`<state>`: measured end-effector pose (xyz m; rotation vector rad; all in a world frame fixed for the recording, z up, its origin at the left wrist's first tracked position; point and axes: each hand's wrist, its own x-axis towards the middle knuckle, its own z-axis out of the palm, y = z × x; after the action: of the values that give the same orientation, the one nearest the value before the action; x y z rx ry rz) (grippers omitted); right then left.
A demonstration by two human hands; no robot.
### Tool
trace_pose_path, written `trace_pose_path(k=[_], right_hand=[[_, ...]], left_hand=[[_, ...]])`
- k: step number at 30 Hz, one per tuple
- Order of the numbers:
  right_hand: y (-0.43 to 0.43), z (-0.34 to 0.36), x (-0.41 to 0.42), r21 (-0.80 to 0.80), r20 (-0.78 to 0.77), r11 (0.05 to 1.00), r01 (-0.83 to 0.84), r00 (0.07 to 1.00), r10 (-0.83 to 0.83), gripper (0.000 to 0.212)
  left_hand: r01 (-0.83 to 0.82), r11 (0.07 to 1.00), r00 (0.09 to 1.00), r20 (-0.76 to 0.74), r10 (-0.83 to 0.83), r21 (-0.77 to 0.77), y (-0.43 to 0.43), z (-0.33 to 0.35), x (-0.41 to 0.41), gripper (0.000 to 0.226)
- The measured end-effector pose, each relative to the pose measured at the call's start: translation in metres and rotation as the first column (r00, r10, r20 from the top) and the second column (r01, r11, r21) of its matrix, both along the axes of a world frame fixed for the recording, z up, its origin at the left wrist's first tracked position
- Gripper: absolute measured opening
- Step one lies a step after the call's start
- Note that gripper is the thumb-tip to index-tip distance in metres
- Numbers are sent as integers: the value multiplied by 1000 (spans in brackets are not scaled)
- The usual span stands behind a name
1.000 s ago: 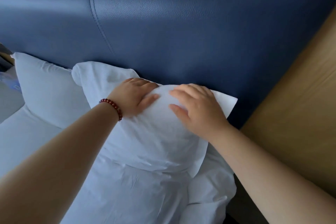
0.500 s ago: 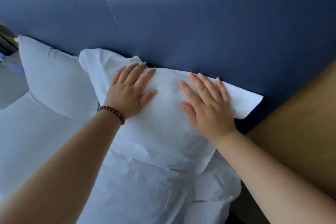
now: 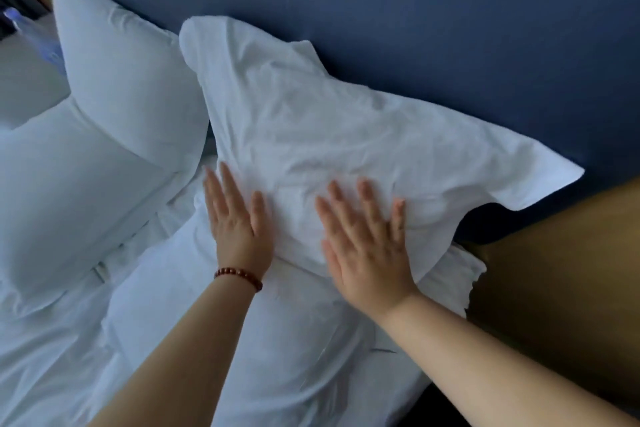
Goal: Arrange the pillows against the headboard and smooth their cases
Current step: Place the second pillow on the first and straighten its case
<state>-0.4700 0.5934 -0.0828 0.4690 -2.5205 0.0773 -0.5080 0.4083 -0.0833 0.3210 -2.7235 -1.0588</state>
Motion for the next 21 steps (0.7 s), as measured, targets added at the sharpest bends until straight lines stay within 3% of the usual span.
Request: trace_pose_path(k=[3,7,9,13,17,21], right_hand=[[-21,-30,9,160,-2,976,-147,989,150,63],[-26,-61,-22,223,83,971,-85,994,67,62],[-29,-67,-27,204,152,976,-83,987,52,61],[-30,-62,-5,88,187,991,-105,979,87,60],[-41,-65,43,-46,353,963,-265,898,264,65],[-54,-83,60,-31,458,972,-233,861,221,64]], left_hand=[[-44,998,980,193,51,-40,0,-29,8,66],[-24,987,942,327,76,-159,-4,-54,-18,62],[15,981,925,376,60,-194,-4,-57,-25,61],[101,989,917,395,-49,-111,-19,-37,-14,58],[126,935,889,456,41,-330,-47,-39,48,60],[147,904,890,453,57,-402,-57,-57,75,65]])
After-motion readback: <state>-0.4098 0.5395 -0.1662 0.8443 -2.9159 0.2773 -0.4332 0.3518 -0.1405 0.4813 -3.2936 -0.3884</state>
